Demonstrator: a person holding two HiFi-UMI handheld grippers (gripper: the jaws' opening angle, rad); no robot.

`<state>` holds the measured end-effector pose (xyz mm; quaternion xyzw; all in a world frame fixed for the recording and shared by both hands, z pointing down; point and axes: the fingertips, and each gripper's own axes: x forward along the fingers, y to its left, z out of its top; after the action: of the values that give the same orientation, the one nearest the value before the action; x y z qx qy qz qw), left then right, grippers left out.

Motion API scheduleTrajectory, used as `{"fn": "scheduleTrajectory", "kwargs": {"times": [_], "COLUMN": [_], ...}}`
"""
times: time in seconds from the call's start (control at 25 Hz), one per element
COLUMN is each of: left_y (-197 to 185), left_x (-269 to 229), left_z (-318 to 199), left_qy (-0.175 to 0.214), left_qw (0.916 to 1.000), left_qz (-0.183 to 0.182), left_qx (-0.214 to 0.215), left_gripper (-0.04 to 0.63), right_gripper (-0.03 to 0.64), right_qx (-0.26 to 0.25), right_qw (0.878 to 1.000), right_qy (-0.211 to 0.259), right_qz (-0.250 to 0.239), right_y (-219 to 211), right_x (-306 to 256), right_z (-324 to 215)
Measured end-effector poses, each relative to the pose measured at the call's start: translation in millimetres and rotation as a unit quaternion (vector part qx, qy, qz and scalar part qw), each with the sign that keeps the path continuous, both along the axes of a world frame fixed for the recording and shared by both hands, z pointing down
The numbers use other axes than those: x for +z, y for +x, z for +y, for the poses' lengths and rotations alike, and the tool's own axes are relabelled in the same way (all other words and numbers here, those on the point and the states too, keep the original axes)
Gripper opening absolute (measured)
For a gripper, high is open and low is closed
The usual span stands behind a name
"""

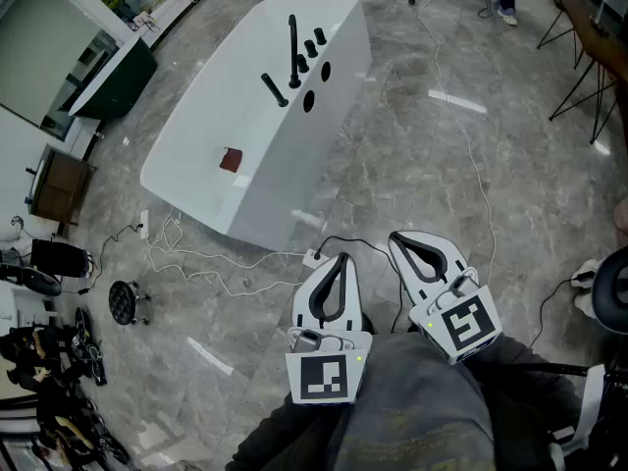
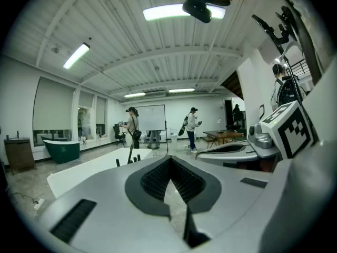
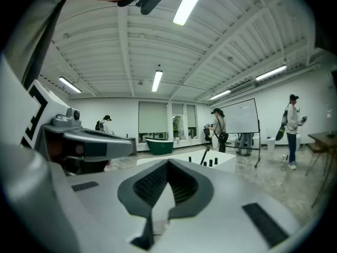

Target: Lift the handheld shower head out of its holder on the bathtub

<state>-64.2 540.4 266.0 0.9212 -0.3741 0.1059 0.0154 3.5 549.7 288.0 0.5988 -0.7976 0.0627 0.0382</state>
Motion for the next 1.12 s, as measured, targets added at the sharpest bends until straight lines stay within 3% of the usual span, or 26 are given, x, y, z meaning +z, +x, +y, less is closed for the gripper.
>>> {"fn": "scheduleTrajectory", "kwargs": {"times": [0.72, 0.84, 1.12], "left_y": [80, 81, 68], "left_x": [14, 18, 36], "left_z": [28, 27, -8], "left_qy": [-0.012, -0.020, -0.033], "left_qw": [0.9997, 0.9992, 0.9980], "left_qz": [-0.015, -0.025, -0.021], "left_qx": [-0.017, -0.026, -0.049], "left_gripper": [0.003, 0.005, 0.003], "right_gripper": [0.005, 0.005, 0.005], "right_qx": [-0.019, -0.024, -0.036], "right_qw": [0.999, 0.998, 0.997], "right_qy": [-0.003, -0.017, -0.042], "right_qz": [-0.031, -0.056, -0.048], "right_y": [81, 85, 76], "right_x": [7, 17, 40], "right_z": [19, 14, -21]}}
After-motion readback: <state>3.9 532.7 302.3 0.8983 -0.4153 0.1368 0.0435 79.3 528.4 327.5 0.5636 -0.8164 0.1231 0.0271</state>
